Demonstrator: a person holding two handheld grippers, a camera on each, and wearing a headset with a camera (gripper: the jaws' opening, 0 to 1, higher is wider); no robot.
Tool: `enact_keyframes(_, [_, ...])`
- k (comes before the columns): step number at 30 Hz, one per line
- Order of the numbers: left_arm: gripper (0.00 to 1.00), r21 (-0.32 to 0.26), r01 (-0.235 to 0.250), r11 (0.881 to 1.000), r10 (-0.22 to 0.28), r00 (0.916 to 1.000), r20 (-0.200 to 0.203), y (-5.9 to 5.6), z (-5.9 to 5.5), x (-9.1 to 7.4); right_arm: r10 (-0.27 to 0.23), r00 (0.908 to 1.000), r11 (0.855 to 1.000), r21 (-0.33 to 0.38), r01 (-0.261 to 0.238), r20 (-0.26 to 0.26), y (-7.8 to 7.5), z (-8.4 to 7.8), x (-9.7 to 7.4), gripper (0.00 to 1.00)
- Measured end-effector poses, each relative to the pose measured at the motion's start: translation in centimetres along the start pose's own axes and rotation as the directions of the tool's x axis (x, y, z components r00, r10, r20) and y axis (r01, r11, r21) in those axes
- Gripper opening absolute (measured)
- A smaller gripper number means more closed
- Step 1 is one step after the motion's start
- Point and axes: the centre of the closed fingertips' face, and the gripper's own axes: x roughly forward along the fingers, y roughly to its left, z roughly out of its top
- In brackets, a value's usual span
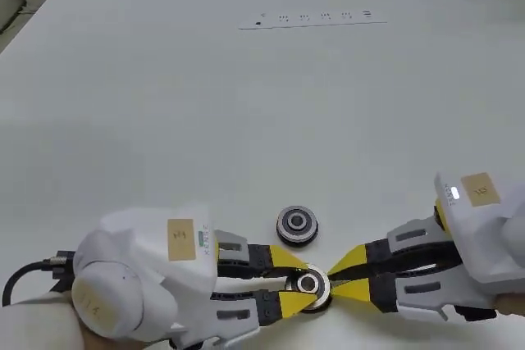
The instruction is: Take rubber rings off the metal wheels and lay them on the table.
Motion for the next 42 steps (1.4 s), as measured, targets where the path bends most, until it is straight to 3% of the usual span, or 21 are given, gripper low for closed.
enact_keyframes(6, [0.14, -0.005, 0.000, 1.000, 0.000, 1.0000, 0.010, 0.0, 0.1, 0.1, 0.003, 0.9997, 1.000, 0.003, -0.003, -0.024, 0.0, -0.1, 0.0, 0.04])
enact_keyframes(7, [0.14, -0.006, 0.000, 1.000, 0.000, 0.9999, 0.010, 0.0, 0.1, 0.1, 0.020, 0.9990, 1.000, 0.020, -0.019, -0.040, 0.2, -0.3, 0.0, 0.02])
enact_keyframes(9, [0.14, -0.004, 0.000, 1.000, 0.000, 0.9999, 0.010, 0.0, 0.1, 0.2, -0.001, 0.9990, 0.998, 0.059, 0.004, -0.045, -0.1, -0.4, 0.0, 0.00])
enact_keyframes(17, [0.14, 0.000, -0.002, 1.000, 0.002, 0.9999, 0.011, 0.0, 0.2, 0.2, -0.007, 0.9998, 0.985, 0.174, 0.010, -0.021, -0.1, -0.3, -0.2, 0.00])
enact_keyframes(28, [0.14, 0.006, -0.010, 1.000, 0.010, 0.9998, 0.016, 0.2, 0.2, 0.1, -0.020, 0.9994, 0.951, 0.308, 0.010, 0.029, -0.7, -0.1, -0.4, 0.00])
enact_keyframes(32, [0.14, 0.006, -0.015, 1.000, 0.015, 0.9998, 0.014, 0.4, 0.1, 0.1, -0.042, 0.9972, 0.926, 0.376, 0.015, 0.063, -1.1, 0.3, -0.6, 0.00])
enact_keyframes(33, [0.14, 0.005, -0.017, 1.000, 0.017, 0.9998, 0.014, 0.4, 0.1, 0.1, -0.039, 0.9960, 0.912, 0.410, 0.003, 0.080, -1.1, 0.5, -0.7, 0.00])
enact_keyframes(38, [0.14, 0.002, -0.022, 1.000, 0.022, 0.9996, 0.015, 0.5, 0.1, 0.1, -0.039, 0.9967, 0.917, 0.398, 0.008, 0.071, -1.2, 0.3, -0.7, 0.00])
enact_keyframes(42, [0.14, 0.002, -0.022, 1.000, 0.022, 0.9996, 0.016, 0.6, 0.1, 0.1, -0.033, 0.9957, 0.899, 0.438, -0.008, 0.086, -1.3, 0.3, -0.7, 0.00])
